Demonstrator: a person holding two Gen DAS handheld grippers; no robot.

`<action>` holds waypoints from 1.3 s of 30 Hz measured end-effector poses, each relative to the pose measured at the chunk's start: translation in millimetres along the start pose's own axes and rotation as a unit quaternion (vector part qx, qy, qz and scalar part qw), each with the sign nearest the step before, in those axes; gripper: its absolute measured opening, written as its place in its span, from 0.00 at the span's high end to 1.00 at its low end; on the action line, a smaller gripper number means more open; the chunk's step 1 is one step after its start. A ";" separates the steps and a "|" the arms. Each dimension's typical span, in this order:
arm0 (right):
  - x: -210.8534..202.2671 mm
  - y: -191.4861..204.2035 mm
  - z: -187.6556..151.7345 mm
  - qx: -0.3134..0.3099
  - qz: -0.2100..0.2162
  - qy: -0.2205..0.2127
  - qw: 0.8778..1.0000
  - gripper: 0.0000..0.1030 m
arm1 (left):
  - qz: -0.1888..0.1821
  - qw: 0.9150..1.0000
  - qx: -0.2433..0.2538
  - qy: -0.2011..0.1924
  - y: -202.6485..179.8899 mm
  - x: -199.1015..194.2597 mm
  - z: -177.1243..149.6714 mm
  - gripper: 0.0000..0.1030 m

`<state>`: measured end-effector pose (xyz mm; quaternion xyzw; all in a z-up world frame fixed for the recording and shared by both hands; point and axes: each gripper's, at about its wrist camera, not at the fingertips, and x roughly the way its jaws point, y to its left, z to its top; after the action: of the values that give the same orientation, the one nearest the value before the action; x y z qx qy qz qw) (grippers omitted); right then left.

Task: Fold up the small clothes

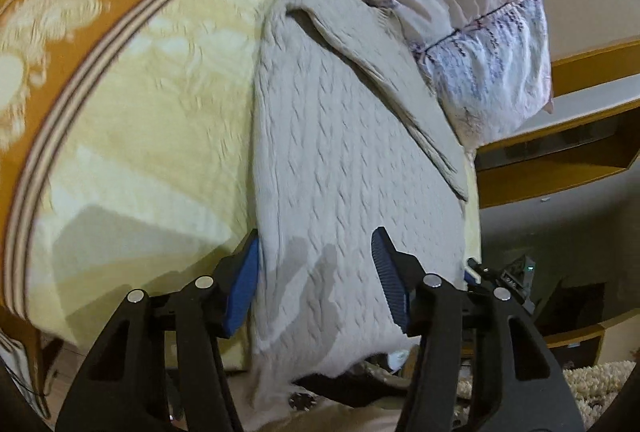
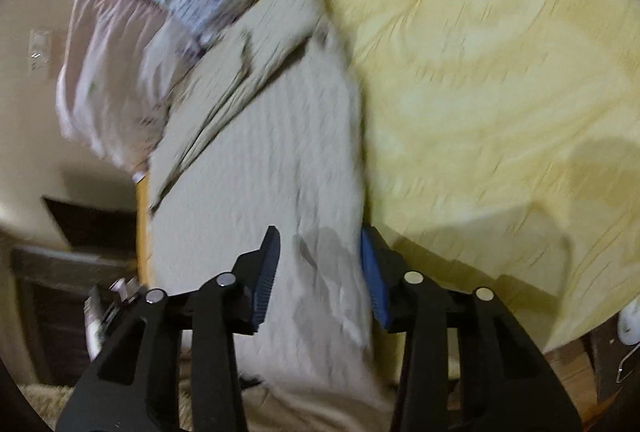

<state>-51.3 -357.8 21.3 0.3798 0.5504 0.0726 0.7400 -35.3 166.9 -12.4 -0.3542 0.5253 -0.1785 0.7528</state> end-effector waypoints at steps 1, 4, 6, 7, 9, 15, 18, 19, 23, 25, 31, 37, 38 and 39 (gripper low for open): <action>1.4 -0.7 -4.0 0.002 0.013 0.013 1.000 0.63 | -0.008 1.000 -0.007 0.008 -0.1 0.4 -6.6 0.49; 5.5 -3.8 -22.3 0.011 0.053 0.063 0.997 0.67 | -0.020 0.999 -0.015 0.023 -1.9 -0.5 -22.8 0.53; 4.5 -5.4 -36.9 0.008 0.063 0.085 0.994 0.69 | -0.024 0.999 -0.021 0.036 -3.1 -1.6 -35.5 0.55; 2.8 -7.0 -43.2 0.010 0.067 0.090 0.994 0.70 | -0.024 0.999 -0.024 0.040 -3.6 -2.2 -41.2 0.55; 0.8 -10.2 -52.8 0.016 0.076 0.103 0.992 0.70 | -0.028 0.998 -0.032 0.048 -4.7 -3.6 -52.3 0.56; 5.9 -3.4 -58.6 -0.002 0.079 0.135 0.988 0.72 | -0.018 0.996 -0.043 0.075 -6.8 0.9 -63.2 0.64; 8.8 -1.6 -58.7 -0.011 0.074 0.148 0.986 0.83 | -0.002 0.995 -0.044 0.087 -8.3 4.4 -62.5 0.75; 11.7 2.3 -60.3 -0.023 0.068 0.160 0.985 0.92 | 0.002 0.995 -0.044 0.091 -8.2 5.3 -62.0 0.86; 0.0 24.5 -53.5 -0.074 0.073 0.133 0.986 0.93 | -0.002 0.995 -0.045 0.085 -11.8 0.7 -55.4 0.93; -11.4 35.9 -42.6 -0.090 0.085 0.097 0.988 0.93 | -0.012 0.997 -0.037 0.073 -17.0 -6.1 -48.3 0.93; -38.3 62.5 -9.9 -0.132 0.082 0.001 0.988 0.93 | -0.057 0.998 -0.032 0.007 -28.3 -23.1 -5.4 0.94; -50.1 77.2 15.3 -0.149 0.093 -0.069 0.982 0.93 | -0.118 0.991 -0.045 -0.055 -33.8 -29.2 38.1 0.94; -51.0 81.0 20.4 -0.150 0.101 -0.080 0.980 0.93 | -0.126 0.989 -0.046 -0.064 -35.5 -29.4 47.5 0.94; -52.7 81.4 24.3 -0.150 0.106 -0.087 0.979 0.93 | -0.134 0.987 -0.046 -0.072 -37.2 -28.9 55.3 0.94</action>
<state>-25.1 -340.2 116.2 0.3256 0.4233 0.1994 0.8216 8.2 179.1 44.5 -0.4673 0.4257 -0.2274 0.7408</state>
